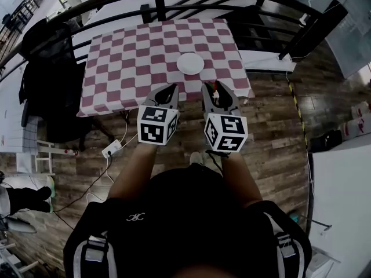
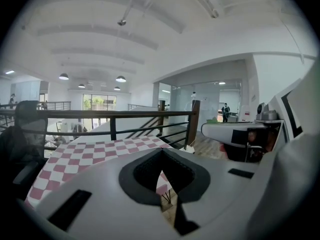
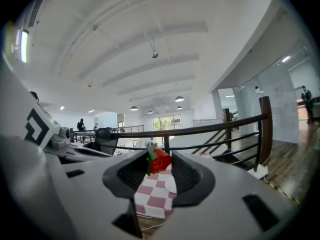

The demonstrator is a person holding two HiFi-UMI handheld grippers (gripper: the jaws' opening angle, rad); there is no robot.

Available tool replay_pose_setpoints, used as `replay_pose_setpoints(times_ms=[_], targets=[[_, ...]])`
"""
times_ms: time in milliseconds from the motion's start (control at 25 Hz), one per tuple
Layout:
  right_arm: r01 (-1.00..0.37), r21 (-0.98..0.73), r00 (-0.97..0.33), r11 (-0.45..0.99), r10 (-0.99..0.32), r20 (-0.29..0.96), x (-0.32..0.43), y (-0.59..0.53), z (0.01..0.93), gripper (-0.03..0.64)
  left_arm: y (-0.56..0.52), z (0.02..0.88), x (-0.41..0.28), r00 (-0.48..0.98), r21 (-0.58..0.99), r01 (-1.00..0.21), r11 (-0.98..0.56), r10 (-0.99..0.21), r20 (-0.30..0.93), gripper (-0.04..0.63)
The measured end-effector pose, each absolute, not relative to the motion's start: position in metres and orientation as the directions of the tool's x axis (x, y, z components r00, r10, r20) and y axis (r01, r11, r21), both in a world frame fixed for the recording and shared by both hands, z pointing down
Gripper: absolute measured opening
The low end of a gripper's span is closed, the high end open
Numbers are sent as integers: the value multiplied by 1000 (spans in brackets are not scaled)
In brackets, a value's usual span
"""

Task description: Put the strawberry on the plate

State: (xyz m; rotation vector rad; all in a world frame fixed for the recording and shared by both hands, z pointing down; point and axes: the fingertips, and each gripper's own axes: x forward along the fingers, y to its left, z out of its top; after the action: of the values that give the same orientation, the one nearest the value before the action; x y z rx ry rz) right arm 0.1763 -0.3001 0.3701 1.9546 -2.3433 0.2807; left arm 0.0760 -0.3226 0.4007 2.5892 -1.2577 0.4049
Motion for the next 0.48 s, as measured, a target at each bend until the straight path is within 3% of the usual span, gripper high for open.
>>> replay_pose_setpoints(times_ms=[480], targets=[[-963, -88, -270, 257, -934, 232, 215, -385, 402, 156, -390, 421, 109, 515, 110, -851, -514, -773, 370, -2]])
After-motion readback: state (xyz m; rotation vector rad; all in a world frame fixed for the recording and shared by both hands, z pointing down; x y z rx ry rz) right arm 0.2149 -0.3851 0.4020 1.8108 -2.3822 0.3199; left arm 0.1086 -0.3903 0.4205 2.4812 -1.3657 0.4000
